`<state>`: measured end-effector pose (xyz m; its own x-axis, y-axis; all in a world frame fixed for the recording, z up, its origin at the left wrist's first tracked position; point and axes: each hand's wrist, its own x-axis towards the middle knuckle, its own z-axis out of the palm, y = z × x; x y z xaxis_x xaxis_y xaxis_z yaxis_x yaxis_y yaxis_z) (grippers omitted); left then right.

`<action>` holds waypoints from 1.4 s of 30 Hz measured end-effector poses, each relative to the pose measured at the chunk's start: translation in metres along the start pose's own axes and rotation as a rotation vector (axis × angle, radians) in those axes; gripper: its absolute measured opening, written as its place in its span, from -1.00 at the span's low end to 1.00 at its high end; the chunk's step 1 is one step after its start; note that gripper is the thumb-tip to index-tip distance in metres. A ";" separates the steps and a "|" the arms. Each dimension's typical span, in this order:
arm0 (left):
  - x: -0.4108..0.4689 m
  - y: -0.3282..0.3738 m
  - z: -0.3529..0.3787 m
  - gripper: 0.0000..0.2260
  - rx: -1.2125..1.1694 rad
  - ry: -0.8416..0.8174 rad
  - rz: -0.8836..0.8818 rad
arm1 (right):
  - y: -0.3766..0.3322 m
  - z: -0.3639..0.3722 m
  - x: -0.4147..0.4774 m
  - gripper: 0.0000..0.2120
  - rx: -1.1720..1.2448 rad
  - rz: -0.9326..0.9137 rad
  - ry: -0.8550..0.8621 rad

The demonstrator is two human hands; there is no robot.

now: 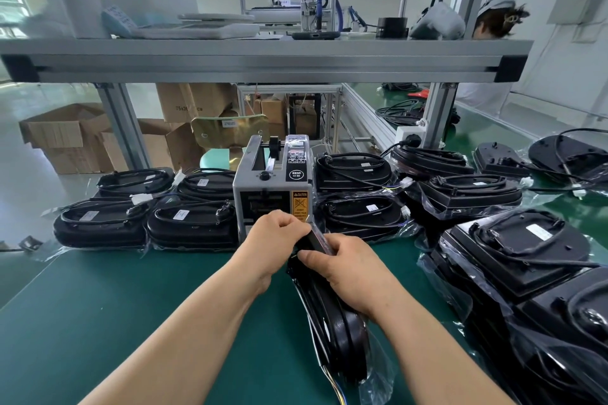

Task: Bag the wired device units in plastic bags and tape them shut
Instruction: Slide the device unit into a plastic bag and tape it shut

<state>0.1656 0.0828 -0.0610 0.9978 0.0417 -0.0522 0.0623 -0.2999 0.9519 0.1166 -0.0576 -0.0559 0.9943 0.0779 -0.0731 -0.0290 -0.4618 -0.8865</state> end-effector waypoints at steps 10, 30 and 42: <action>-0.008 -0.003 -0.002 -0.90 -0.295 -0.171 -0.116 | 0.002 -0.005 0.000 -0.84 0.053 0.008 0.002; -0.049 0.015 -0.015 -0.55 -0.312 0.006 0.232 | 0.009 -0.001 -0.035 -0.59 0.300 -0.370 0.043; -0.113 0.009 -0.010 -0.28 -0.148 0.074 0.588 | 0.012 0.000 -0.077 -0.46 0.518 -0.441 0.220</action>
<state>0.0534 0.0853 -0.0434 0.8595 -0.0234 0.5106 -0.5076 -0.1575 0.8471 0.0397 -0.0692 -0.0614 0.9206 -0.0443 0.3880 0.3900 0.0552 -0.9191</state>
